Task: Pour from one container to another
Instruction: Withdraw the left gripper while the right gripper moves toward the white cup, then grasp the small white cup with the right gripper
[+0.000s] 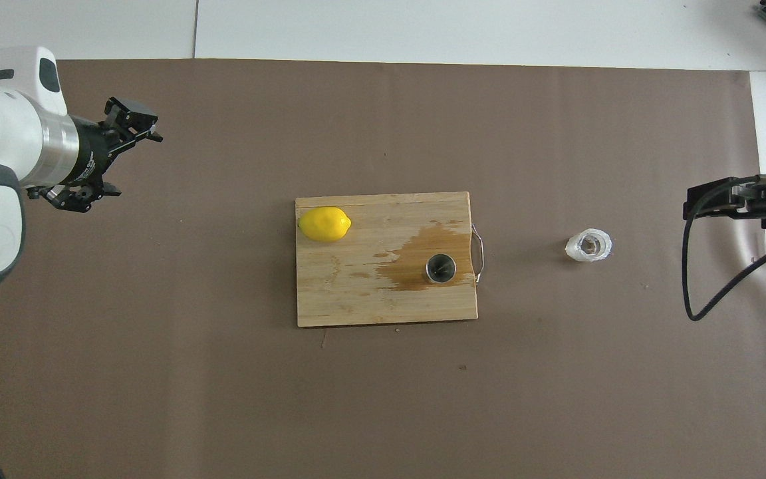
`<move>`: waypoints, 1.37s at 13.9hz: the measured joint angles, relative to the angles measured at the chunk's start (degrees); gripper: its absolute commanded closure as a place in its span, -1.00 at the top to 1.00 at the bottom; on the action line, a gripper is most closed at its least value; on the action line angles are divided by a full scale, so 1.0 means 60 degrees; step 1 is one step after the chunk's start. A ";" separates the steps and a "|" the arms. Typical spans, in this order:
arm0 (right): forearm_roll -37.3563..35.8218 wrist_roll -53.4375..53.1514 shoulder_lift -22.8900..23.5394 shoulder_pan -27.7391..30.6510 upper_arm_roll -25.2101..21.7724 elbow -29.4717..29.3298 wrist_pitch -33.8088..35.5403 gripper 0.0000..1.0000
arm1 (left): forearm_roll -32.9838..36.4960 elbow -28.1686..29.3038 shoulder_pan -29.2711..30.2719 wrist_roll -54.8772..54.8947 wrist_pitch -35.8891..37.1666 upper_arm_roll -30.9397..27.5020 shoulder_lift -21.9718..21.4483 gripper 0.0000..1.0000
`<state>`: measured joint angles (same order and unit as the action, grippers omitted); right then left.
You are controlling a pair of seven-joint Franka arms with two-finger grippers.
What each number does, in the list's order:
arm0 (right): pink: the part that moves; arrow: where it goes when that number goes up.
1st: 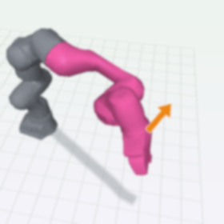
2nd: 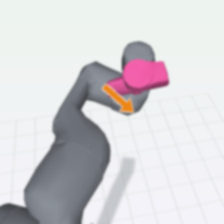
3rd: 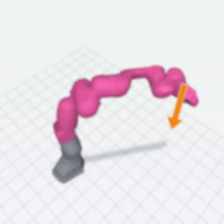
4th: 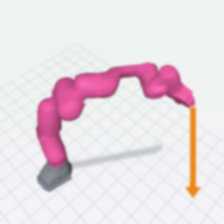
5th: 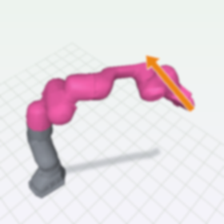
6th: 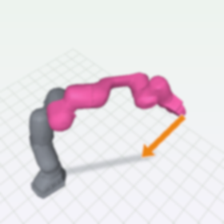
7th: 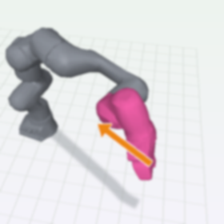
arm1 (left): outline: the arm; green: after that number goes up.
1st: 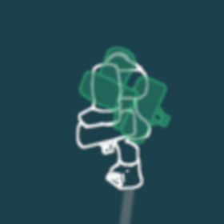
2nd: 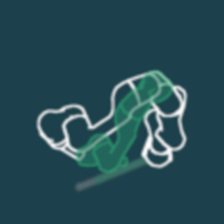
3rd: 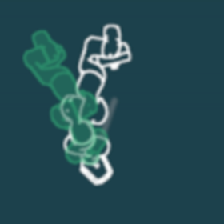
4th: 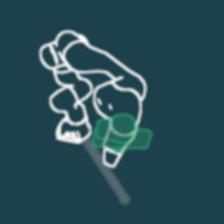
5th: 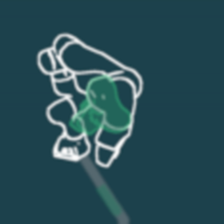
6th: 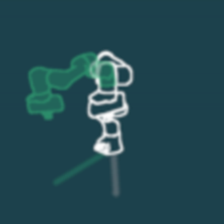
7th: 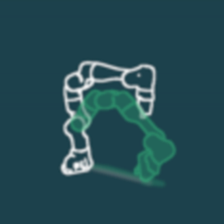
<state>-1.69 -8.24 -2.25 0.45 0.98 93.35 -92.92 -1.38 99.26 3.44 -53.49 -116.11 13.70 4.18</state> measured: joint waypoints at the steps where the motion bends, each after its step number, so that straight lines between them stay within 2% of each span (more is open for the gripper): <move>1: 0.0000 0.0000 -0.0003 0.0000 0.0000 0.0000 0.0098 1.00 | 0.0001 0.0001 0.0096 0.0598 0.0068 0.0000 -0.0002 1.00; 5: 0.0005 0.0017 -0.0029 -0.0009 0.0004 0.0023 0.0247 1.00 | 0.0103 0.0000 0.0410 0.3486 0.0545 -0.0039 -0.0035 1.00; 7: 0.0048 0.0501 -0.0056 -0.0039 0.0061 0.0111 0.0311 1.00 | 0.0709 0.0000 0.0432 0.4725 0.0894 -0.0042 -0.0069 1.00; 11: 0.0072 0.4035 -0.0515 -0.0047 0.0095 0.1191 -0.0197 1.00 | 0.1016 -0.0008 0.0432 0.6963 0.1728 -0.0036 -0.0313 1.00; 16: 0.0076 0.8780 -0.1146 -0.0019 0.0071 0.2907 -0.1474 1.00 | 0.0903 0.0013 0.0360 0.7266 0.2609 0.0067 -0.0806 1.00; 19: 0.0103 1.1031 -0.1156 -0.0011 0.0054 0.3665 -0.2323 1.00 | 0.0753 0.0031 0.0368 0.7266 0.2752 0.0064 -0.0836 1.00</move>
<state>-1.08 57.95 -9.19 0.38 1.30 115.34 -106.85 3.14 99.44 5.65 -9.90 -99.60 14.08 -0.84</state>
